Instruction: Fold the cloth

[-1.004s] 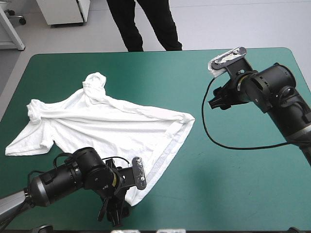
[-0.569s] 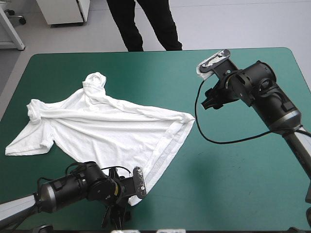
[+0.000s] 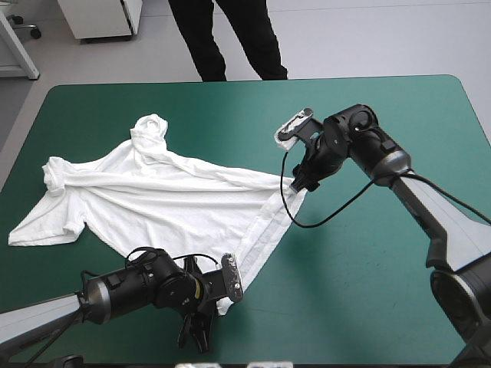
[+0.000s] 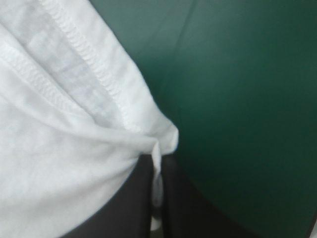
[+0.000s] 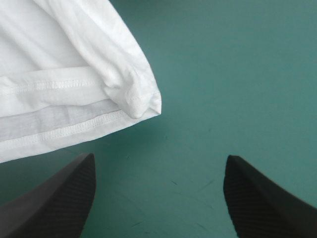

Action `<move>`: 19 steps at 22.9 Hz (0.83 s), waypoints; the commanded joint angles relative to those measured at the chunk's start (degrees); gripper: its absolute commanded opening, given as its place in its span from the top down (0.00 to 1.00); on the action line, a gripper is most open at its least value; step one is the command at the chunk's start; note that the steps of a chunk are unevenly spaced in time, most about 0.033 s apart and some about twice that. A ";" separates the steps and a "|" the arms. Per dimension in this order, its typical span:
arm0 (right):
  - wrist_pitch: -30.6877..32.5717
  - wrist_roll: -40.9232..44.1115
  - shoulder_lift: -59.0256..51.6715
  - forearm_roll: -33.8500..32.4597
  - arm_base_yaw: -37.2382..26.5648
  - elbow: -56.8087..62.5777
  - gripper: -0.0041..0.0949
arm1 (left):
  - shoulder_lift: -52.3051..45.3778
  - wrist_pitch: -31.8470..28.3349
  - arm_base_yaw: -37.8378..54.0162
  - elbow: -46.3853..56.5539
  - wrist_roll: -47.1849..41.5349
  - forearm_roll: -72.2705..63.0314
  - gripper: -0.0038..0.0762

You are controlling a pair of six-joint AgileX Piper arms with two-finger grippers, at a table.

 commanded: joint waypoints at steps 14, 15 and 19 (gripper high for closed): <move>-8.72 -2.59 16.74 5.14 0.11 -2.27 0.38 | 0.89 3.99 -0.47 0.16 -0.93 -6.04 0.96; -8.56 -2.59 17.16 5.65 0.11 -2.27 0.42 | 0.89 3.99 -0.47 0.16 -0.93 -6.04 0.96; -7.06 -2.59 18.97 7.74 0.11 -2.27 0.63 | 0.89 3.99 -0.47 0.16 -1.83 -6.00 0.96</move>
